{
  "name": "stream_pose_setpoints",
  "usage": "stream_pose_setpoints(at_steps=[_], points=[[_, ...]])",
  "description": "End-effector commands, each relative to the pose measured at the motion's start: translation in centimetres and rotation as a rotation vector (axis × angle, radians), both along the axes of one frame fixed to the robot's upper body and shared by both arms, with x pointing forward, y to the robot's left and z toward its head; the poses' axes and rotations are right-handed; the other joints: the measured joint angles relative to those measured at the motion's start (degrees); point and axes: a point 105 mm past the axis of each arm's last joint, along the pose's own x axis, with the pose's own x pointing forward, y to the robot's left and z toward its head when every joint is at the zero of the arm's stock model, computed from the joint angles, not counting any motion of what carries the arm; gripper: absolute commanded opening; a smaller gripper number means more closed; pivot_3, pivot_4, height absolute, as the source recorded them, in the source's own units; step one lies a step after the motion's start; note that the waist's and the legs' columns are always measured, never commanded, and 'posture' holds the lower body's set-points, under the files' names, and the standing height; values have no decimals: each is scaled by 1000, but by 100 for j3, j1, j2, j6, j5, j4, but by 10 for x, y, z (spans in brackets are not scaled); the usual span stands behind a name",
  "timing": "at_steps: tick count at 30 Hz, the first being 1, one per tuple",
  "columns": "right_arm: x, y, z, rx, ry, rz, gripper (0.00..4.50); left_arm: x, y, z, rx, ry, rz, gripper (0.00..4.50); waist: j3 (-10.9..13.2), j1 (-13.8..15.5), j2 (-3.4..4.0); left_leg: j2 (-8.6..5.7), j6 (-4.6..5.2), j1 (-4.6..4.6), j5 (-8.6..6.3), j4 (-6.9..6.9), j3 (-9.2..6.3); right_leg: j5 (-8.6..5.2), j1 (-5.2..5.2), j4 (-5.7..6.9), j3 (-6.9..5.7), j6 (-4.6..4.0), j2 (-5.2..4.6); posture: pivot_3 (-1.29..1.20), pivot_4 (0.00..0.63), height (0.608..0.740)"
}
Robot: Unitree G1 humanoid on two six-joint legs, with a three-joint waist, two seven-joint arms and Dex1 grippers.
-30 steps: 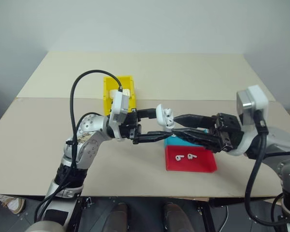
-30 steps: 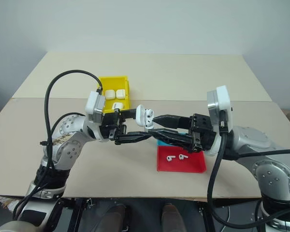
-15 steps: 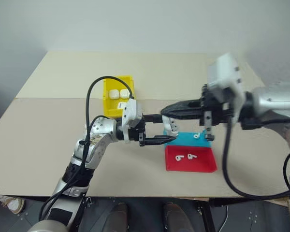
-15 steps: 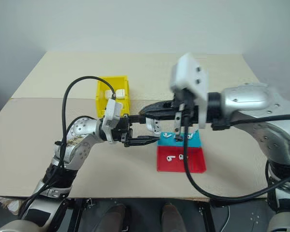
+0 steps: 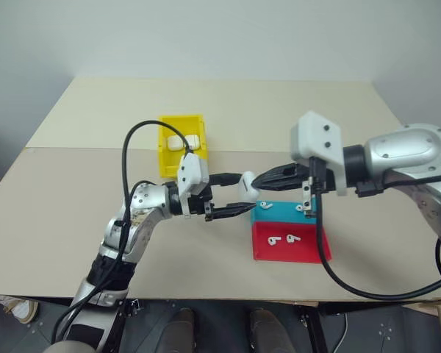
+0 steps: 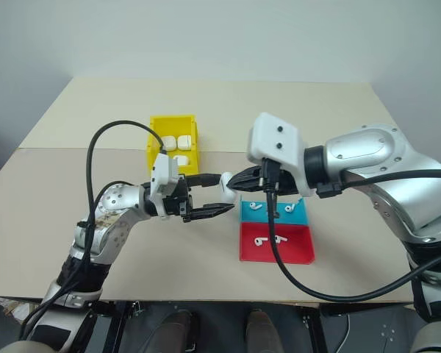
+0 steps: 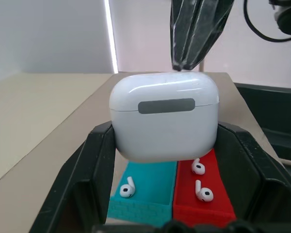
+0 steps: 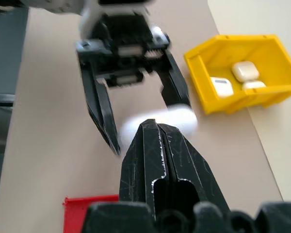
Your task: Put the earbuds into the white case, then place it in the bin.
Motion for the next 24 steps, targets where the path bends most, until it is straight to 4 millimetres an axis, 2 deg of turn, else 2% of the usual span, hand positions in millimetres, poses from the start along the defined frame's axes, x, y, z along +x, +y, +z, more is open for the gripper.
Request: stream_pose_setpoints(at_steps=[1,3,6,10,13,15,24], points=[[3,-10,27,204,-81,-56,28,9,15,33,-118,-90,178,2756,0,3,0,0,0,2,0,0,-1,0,4,1,0,0,0,0,150,740],[4,-15,29,278,-109,-94,28,23,25,40,-180,-88,346,2756,-1,6,-1,-1,0,3,0,2,-3,1,5,4,2,1,-1,0,150,740],[5,-18,22,357,-131,-170,28,60,48,52,-322,-50,755,2756,-2,56,-3,-4,0,1,0,1,-7,3,8,0,0,5,-3,0,150,740],[1,-3,8,395,-137,-208,28,92,79,48,-337,-78,1105,2756,-2,87,-3,-8,0,-3,0,4,-7,6,1,3,4,9,-3,0,150,740],[2,5,5,409,-141,-224,28,106,83,44,-333,-50,1170,2756,-2,79,-3,-9,0,1,0,1,-6,7,1,5,7,7,-2,0,150,740],[3,8,4,408,-148,-229,28,119,80,38,-306,-35,1189,2756,-2,90,-3,-11,-1,-1,1,2,-7,7,0,3,3,7,-2,0,150,740],[-2,12,3,401,-152,-217,28,156,60,19,-187,-24,1107,2756,-2,134,-4,-15,-1,-11,0,-1,-5,8,0,-5,-4,9,-4,0,150,740]])
